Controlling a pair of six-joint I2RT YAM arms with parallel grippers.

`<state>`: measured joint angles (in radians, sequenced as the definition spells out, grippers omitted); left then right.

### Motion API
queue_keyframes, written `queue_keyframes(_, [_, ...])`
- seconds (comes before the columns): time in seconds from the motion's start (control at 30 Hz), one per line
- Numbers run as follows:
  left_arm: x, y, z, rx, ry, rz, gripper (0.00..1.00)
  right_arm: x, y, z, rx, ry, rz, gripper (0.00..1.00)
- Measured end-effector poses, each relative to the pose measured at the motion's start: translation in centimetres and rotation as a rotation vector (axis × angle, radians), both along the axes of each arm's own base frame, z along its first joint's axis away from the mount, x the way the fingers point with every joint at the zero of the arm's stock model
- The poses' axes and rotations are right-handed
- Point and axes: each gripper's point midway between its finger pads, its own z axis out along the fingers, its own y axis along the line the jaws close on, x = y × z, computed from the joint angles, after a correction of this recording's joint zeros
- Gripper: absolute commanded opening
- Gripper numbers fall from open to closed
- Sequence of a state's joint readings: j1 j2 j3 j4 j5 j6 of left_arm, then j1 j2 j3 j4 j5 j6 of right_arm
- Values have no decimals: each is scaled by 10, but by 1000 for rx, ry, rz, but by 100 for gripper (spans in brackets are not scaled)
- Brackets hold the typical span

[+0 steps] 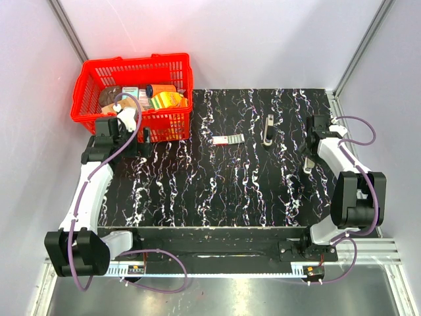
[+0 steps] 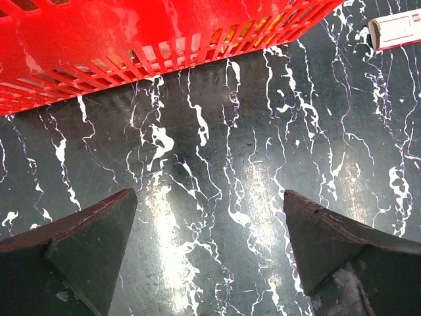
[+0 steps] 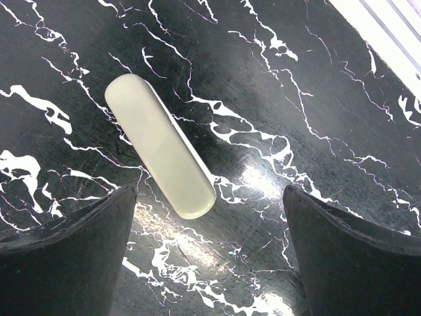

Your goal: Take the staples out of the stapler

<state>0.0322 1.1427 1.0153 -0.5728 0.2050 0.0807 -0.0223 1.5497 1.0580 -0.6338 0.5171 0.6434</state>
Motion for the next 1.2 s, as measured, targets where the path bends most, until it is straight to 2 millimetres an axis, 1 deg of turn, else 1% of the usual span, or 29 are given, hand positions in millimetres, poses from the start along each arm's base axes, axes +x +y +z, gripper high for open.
queue_keyframes(0.2, [-2, 2, 0, 7, 2, -2, 99, 2, -3, 1, -22, 1, 16, 99])
queue_keyframes(0.43, [-2, 6, 1, 18, -3, 0, 99, 14, -2, 0, -30, -29, 62, 92])
queue_keyframes(0.53, [-2, 7, 0, 20, -1, 3, 99, 20, 0, -5, -21, -29, 85, 90])
queue_keyframes(0.67, [-3, 10, -3, 21, 5, 9, 99, 22, 5, -16, 2, -8, 109, 85])
queue_keyframes(0.73, [-4, 11, -4, 23, 9, 11, 99, 23, 7, -22, 13, 2, 118, 79])
queue_keyframes(0.77, [-4, 11, -4, 23, 8, 12, 99, 22, 8, -24, 17, 10, 121, 75])
queue_keyframes(0.87, [-4, 12, -5, 23, 8, 14, 99, 20, 10, -32, 31, 30, 128, 58])
queue_keyframes(0.97, [-6, 12, -9, 23, 19, 14, 99, 19, 13, -38, 49, 45, 134, 43])
queue_keyframes(1.03, [-7, 12, -12, 24, 26, 14, 99, 18, 17, -41, 67, 48, 141, 36])
queue_keyframes(1.2, [-10, 13, -17, 31, 34, 10, 99, 18, 26, -42, 107, 27, 162, 23])
